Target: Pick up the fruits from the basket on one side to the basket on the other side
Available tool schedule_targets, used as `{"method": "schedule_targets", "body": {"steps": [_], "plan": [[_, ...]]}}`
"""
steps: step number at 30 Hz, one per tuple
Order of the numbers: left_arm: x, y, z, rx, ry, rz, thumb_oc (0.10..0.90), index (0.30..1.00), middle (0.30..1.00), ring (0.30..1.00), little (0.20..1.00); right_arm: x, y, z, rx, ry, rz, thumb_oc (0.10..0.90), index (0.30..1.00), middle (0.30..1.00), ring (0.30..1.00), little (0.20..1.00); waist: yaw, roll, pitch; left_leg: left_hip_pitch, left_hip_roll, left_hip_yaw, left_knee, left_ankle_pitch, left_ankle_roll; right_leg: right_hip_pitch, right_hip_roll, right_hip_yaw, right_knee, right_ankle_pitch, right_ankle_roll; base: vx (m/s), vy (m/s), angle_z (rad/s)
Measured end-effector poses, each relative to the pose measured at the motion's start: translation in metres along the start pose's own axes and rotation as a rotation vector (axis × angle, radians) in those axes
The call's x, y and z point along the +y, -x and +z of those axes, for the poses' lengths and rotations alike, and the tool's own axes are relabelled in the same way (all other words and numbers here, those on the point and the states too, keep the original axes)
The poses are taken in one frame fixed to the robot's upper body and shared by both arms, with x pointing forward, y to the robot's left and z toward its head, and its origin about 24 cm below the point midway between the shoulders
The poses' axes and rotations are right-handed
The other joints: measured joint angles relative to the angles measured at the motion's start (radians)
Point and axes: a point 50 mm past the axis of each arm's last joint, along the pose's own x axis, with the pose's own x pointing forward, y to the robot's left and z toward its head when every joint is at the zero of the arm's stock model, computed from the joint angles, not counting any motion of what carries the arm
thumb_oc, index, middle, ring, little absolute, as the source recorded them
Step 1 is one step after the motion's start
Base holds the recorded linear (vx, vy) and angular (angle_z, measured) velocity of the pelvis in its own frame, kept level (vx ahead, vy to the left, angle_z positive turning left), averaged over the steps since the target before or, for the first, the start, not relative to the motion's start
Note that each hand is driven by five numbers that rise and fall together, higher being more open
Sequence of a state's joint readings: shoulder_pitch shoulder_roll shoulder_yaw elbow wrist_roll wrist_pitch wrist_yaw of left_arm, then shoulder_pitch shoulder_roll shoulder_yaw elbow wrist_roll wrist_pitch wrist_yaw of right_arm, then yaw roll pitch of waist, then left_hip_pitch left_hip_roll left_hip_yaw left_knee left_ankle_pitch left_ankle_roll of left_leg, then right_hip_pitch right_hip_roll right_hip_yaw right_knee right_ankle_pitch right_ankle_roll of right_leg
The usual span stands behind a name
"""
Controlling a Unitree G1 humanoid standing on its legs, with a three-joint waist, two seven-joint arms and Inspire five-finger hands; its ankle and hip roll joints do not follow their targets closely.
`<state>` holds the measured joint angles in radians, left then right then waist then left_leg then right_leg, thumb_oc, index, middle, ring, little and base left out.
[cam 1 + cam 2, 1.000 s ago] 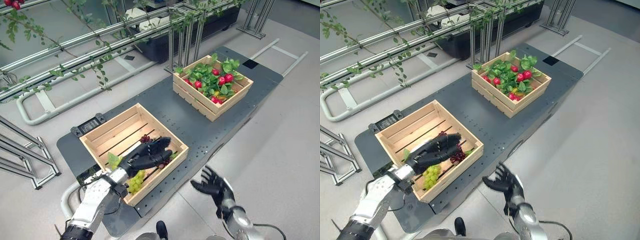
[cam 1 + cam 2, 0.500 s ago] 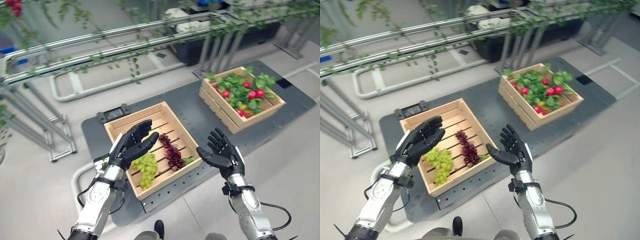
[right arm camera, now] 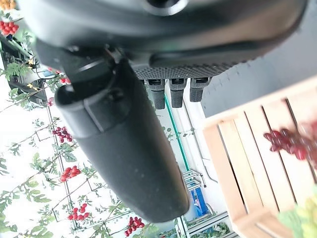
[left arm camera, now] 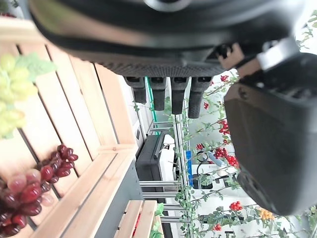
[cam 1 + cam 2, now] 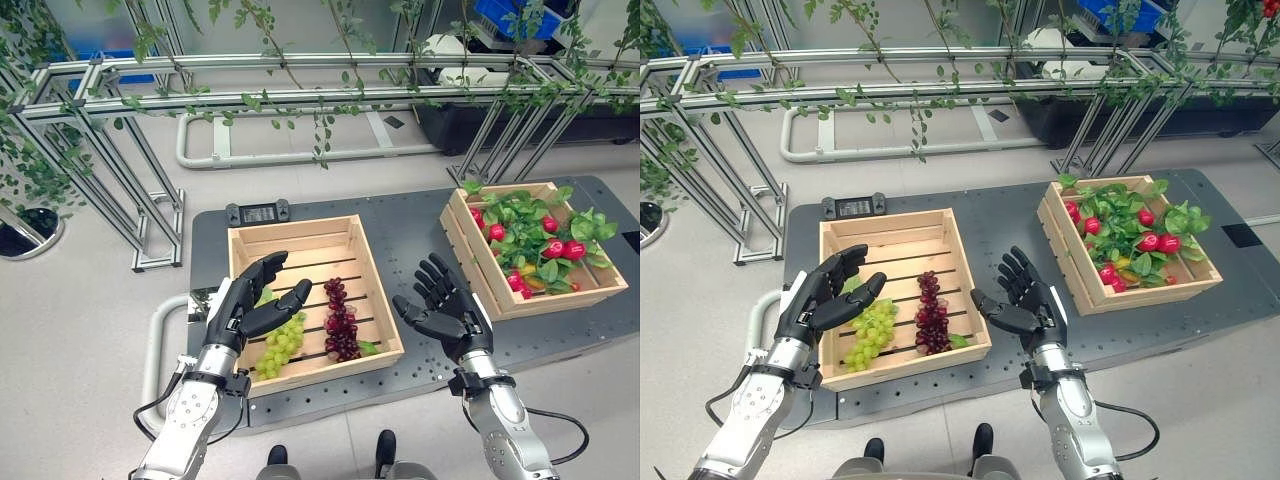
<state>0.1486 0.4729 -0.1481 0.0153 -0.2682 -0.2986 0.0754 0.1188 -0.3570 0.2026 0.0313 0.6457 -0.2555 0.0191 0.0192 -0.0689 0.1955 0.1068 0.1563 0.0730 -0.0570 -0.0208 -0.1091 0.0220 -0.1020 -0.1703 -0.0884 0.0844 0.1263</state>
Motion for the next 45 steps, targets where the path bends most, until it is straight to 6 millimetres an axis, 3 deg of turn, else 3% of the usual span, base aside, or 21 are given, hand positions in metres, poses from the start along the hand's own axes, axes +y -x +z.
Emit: {"method": "schedule_targets", "body": {"steps": [2, 4, 6, 9, 16, 23, 29, 36, 45], "plan": [[0.0, -0.003, 0.003, -0.014, -0.03, 0.004, 0.8, 0.9, 0.9, 0.9, 0.9, 0.001, 0.001, 0.004, -0.012, 0.002, 0.006, 0.8, 0.9, 0.9, 0.9, 0.9, -0.013, 0.003, 0.002, 0.011, 0.003, 0.014, -0.02, 0.013, -0.001, 0.017, -0.001, -0.023, -0.001, -0.008, 0.002, 0.04, -0.084, 0.37], [-0.001, -0.011, 0.011, -0.056, -0.101, -0.018, 0.8, 0.9, 0.9, 0.9, 0.9, -0.001, 0.007, 0.008, -0.028, -0.001, -0.005, 0.8, 0.9, 0.9, 0.9, 0.9, -0.05, 0.005, 0.003, -0.014, -0.004, 0.098, -0.024, 0.047, 0.012, 0.04, -0.026, -0.094, -0.001, -0.025, 0.015, 0.01, -0.027, 0.95], [0.0, -0.013, 0.02, -0.097, -0.166, -0.022, 0.8, 0.9, 0.9, 0.9, 0.9, -0.001, 0.01, 0.009, -0.032, -0.002, -0.008, 0.8, 0.9, 0.9, 0.9, 0.9, -0.057, 0.01, 0.006, -0.018, -0.005, 0.127, -0.028, 0.055, 0.018, 0.039, -0.037, -0.118, -0.001, -0.031, 0.021, 0.01, 0.046, 0.51], [0.011, -0.013, 0.028, -0.135, -0.334, -0.011, 0.8, 0.9, 0.9, 0.9, 0.9, 0.0, 0.009, 0.01, -0.037, -0.007, -0.006, 0.8, 0.9, 0.9, 0.9, 0.9, -0.041, 0.015, 0.008, -0.025, -0.023, 0.127, -0.031, 0.057, 0.019, 0.029, -0.053, -0.109, -0.001, -0.03, 0.029, 0.07, 0.076, 0.0], [0.045, -0.016, 0.045, -0.18, -0.615, 0.08, 0.8, 0.9, 0.9, 0.9, 0.9, 0.0, 0.006, 0.017, -0.066, 0.006, -0.001, 0.8, 0.9, 0.9, 0.9, 0.9, -0.058, 0.03, 0.015, -0.029, -0.032, 0.134, -0.032, 0.054, 0.023, 0.016, -0.06, -0.088, 0.0, -0.029, 0.031, 0.03, 0.069, -0.04], [0.053, -0.018, 0.045, -0.17, -0.966, 0.095, 0.8, 0.9, 0.9, 0.9, 0.9, -0.007, 0.01, 0.015, -0.025, 0.042, -0.009, 0.8, 0.9, 0.9, 0.9, 0.9, -0.06, 0.045, 0.018, -0.053, -0.037, 0.148, -0.032, 0.057, 0.025, -0.016, -0.066, -0.074, 0.001, -0.021, 0.042, -0.04, 0.02, -0.05], [0.042, -0.028, 0.044, -0.191, -1.217, -0.056, 0.8, 0.9, 0.9, 0.9, 0.9, -0.014, 0.008, 0.019, 0.019, 0.107, 0.007, 0.8, 0.9, 0.9, 0.9, 0.9, -0.062, 0.069, 0.033, -0.115, -0.049, 0.152, -0.026, 0.064, 0.032, -0.083, -0.077, -0.062, 0.005, -0.01, 0.045, -0.1, 0.027, -0.03], [0.044, -0.056, 0.065, -0.221, -1.584, -0.169, 0.8, 0.9, 0.9, 0.9, 0.9, -0.015, -0.005, 0.033, -0.001, 0.155, 0.044, 0.8, 0.9, 0.9, 0.9, 0.9, -0.096, 0.083, 0.166, -0.122, -0.05, 0.155, -0.021, 0.064, 0.032, -0.09, -0.079, -0.058, 0.006, -0.008, 0.046, -0.06, 0.041, -0.02], [0.036, -0.085, 0.087, -0.244, -1.747, -0.159, 0.8, 0.9, 0.9, 0.9, 0.9, -0.007, -0.02, 0.047, -0.043, 0.19, 0.099, 0.8, 0.9, 0.9, 0.9, 0.9, -0.114, 0.103, 0.255, -0.142, -0.051, 0.175, -0.02, 0.063, 0.032, -0.119, -0.079, -0.047, 0.008, -0.006, 0.044, -0.06, 0.031, -0.04]]}}
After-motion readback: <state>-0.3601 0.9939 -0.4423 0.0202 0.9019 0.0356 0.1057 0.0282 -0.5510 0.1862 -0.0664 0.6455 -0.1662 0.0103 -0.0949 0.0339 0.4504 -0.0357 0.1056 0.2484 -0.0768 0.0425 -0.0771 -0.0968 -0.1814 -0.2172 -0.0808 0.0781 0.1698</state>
